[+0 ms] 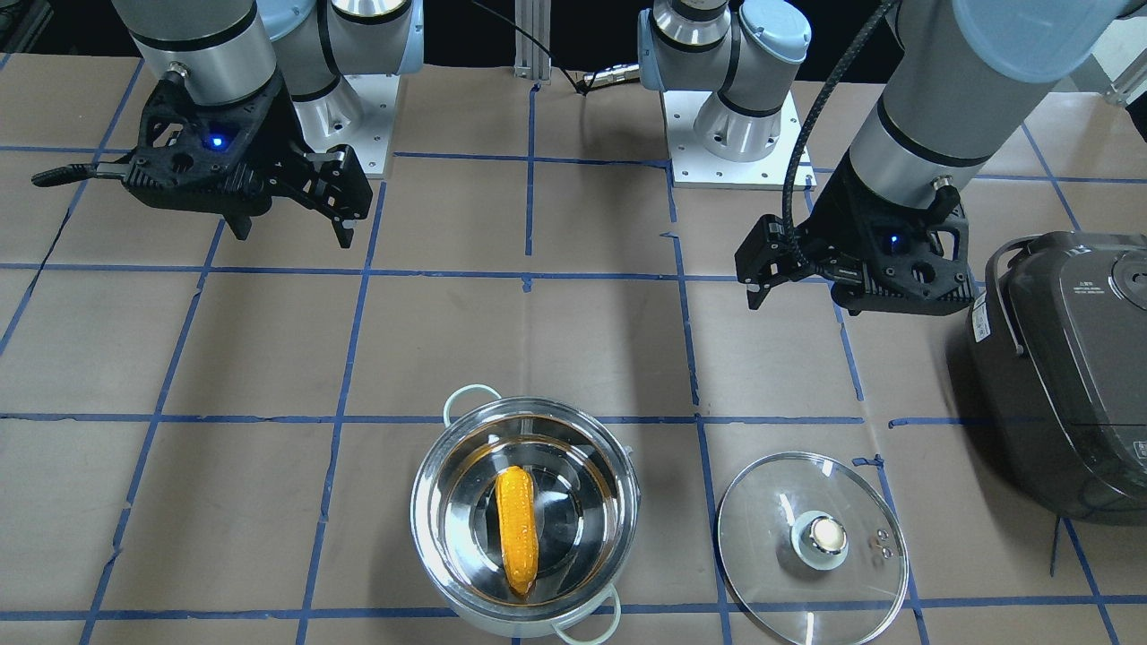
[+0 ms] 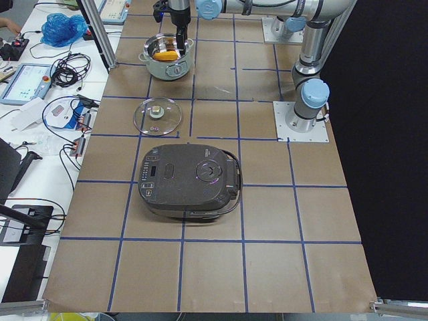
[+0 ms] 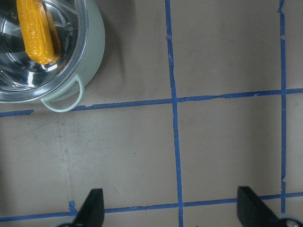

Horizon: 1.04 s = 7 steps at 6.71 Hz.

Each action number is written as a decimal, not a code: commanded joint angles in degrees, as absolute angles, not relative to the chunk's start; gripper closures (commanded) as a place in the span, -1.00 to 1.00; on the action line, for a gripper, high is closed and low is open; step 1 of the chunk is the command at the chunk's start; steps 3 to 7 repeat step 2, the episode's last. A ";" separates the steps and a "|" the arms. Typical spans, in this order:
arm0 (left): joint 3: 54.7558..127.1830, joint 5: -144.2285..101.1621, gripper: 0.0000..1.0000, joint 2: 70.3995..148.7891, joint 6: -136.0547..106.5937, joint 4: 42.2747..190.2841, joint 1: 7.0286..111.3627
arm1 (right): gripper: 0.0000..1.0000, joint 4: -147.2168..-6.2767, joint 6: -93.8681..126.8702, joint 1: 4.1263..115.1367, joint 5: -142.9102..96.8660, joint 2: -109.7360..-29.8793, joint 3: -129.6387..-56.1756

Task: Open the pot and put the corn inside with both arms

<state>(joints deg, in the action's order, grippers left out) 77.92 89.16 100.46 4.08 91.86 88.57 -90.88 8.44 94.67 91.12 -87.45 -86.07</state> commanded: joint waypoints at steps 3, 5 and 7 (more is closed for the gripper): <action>77.87 89.12 -1.00 100.55 4.39 91.76 88.42 | -1.00 -90.88 8.44 94.75 91.14 -87.54 -86.13; 77.87 89.12 -1.00 100.55 4.39 91.76 88.42 | -1.00 -90.88 8.44 94.75 91.14 -87.54 -86.13; 77.87 89.12 -1.00 100.55 4.39 91.76 88.42 | -1.00 -90.88 8.44 94.75 91.14 -87.54 -86.13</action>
